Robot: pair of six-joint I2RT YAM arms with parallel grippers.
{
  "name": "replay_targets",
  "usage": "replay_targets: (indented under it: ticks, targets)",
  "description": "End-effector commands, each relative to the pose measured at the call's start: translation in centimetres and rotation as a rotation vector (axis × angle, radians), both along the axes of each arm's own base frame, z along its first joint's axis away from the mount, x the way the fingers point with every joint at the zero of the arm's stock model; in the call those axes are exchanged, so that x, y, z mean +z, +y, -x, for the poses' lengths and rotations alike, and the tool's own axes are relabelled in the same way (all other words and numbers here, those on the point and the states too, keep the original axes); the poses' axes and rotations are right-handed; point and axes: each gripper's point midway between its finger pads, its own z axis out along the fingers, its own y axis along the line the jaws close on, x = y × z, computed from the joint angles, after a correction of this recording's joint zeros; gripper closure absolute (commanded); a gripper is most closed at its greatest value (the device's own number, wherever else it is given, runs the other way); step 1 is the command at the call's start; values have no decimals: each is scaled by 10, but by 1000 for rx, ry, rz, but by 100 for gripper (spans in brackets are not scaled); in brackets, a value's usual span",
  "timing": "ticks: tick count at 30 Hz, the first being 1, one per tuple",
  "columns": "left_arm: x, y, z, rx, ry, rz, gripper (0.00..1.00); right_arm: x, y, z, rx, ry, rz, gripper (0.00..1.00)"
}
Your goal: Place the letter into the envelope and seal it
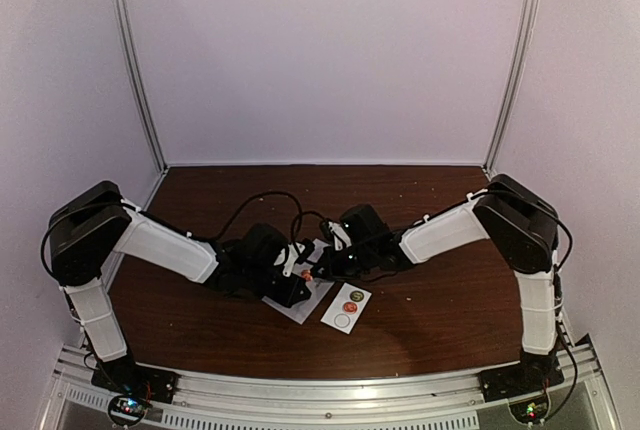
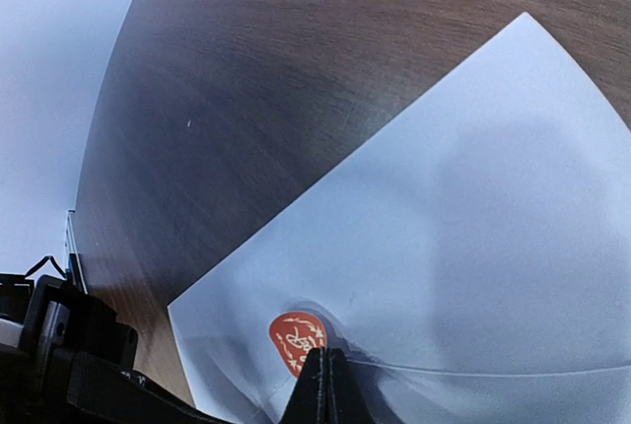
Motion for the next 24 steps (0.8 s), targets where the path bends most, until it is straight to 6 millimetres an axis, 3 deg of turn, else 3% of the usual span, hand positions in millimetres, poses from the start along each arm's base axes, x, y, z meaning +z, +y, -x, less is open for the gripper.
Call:
replay_targets:
  ticks: [1,9,17,20,24]
  targets:
    - [-14,14,7,2,36,-51,100,-5,-1,-3,-21,-4,22,100]
    - [-3,10,1,21,17,-22,100,-14,-5,-4,-34,-2,46,100]
    - [50,4,-20,78,-43,121,83,-29,-9,-3,-39,13,75,100]
    - [61,3,-25,93,-52,153,82,-32,-9,-3,-41,15,80,100]
    - [57,8,-39,143,-49,155,87,-35,-10,-3,-44,17,87,100]
